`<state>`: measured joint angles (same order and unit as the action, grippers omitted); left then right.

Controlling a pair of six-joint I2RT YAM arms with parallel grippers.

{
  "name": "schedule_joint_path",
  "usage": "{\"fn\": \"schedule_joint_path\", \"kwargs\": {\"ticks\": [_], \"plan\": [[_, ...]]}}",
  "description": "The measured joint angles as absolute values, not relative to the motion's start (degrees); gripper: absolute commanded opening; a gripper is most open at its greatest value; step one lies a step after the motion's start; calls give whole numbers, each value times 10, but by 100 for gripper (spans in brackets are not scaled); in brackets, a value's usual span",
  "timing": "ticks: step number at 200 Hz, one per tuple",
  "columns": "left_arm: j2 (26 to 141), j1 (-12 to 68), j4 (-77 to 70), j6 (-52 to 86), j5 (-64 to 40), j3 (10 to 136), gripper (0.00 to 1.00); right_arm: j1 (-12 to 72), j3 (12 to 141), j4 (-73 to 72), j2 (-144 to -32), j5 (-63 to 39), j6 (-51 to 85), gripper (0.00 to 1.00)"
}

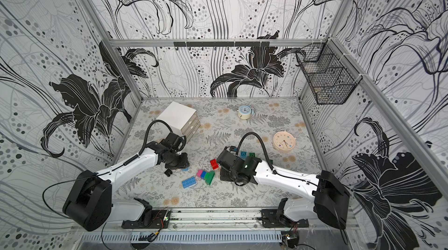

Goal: Assemble the number 1 with lego
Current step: Place the lego brick at the center of the board, then adjust the lego brick at the center of the board.

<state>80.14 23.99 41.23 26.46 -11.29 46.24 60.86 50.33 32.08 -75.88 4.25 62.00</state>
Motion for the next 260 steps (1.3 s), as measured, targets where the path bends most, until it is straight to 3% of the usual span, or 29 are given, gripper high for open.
{"fn": "schedule_joint_path", "kwargs": {"ticks": [13,44,72,83,168,260], "plan": [[826,240,403,258,-105,463,13,609,504,319,-767,40,630,49],[864,240,384,249,-96,463,50,609,506,298,-795,28,652,53],[865,240,376,247,-91,463,72,609,523,273,-834,13,668,57],[856,240,375,250,-90,463,77,608,534,262,-850,8,672,58],[650,240,383,305,-80,463,74,608,574,207,-948,-20,723,56],[612,240,402,331,-76,455,71,600,578,190,-976,-8,769,51]]}}
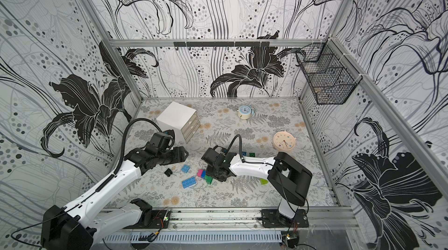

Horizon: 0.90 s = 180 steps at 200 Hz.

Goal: Assemble the number 1 with lego
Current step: Adjust the lego brick at the center of the board.

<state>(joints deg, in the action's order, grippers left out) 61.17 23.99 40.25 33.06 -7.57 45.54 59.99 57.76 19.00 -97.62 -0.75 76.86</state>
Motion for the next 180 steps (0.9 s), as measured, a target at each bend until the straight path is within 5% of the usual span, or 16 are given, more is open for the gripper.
{"fn": "schedule_joint_path", "kwargs": {"ticks": [64,180], "plan": [[608,240,408,331,-76,455,70,595,582,187,-977,-2,772,63],[608,240,408,329,-84,455,70,577,608,189,-1018,-6,771,40]]}}
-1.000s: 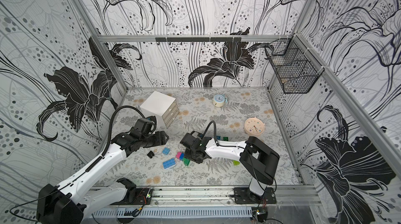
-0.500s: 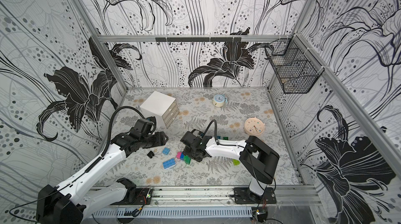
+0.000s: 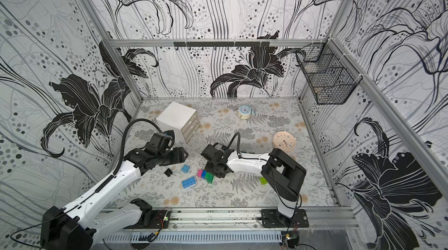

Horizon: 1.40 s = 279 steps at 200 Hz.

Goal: Assemble the number 1 with lego
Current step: Adjust the lego brick at the center of the board.

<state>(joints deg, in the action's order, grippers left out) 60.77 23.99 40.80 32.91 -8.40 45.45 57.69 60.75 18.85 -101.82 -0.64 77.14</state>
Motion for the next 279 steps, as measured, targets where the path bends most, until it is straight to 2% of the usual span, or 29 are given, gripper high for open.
{"fn": "schedule_joint_path", "kwargs": {"ticks": [35,91,116,154,194,279], "plan": [[607,240,408,327,-94,454,69,571,608,187,-1028,-15,771,35],[597,240,408,324,-106,447,68,566,609,172,-1029,-35,769,18],[572,240,407,320,-119,437,69,561,598,149,-1027,-46,759,14],[556,246,394,320,-168,427,71,550,560,84,-1014,-74,740,11],[581,299,364,348,-223,402,72,547,523,-8,-1013,-105,728,7],[657,307,296,412,-244,362,75,547,472,-134,-1013,-131,726,7]]}}
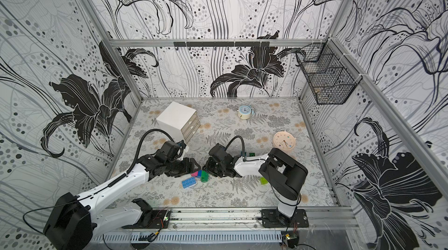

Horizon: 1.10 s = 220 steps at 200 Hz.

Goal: Assemble the number 1 with lego
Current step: Adjust the lego brick at the center of the board.

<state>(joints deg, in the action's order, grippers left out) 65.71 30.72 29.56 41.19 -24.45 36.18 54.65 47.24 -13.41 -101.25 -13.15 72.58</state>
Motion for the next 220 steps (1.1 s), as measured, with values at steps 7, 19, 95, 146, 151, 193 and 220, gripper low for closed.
{"fn": "schedule_joint_path", "kwargs": {"ticks": [7,19,95,146,151,193,220], "plan": [[665,307,290,415,-246,361,75,547,471,-138,-1013,-132,726,7],[677,307,280,418,-247,361,74,547,467,-148,-1013,-134,726,8],[722,307,220,427,-271,339,63,542,446,-198,-1013,-142,728,8],[736,307,201,421,-292,332,54,536,446,-214,-1013,-153,728,7],[737,307,200,420,-293,332,53,536,446,-215,-1013,-154,728,8],[745,308,196,409,-295,333,42,536,446,-224,-1013,-163,728,8],[746,309,192,396,-297,334,36,533,446,-224,-1013,-165,728,8]]}}
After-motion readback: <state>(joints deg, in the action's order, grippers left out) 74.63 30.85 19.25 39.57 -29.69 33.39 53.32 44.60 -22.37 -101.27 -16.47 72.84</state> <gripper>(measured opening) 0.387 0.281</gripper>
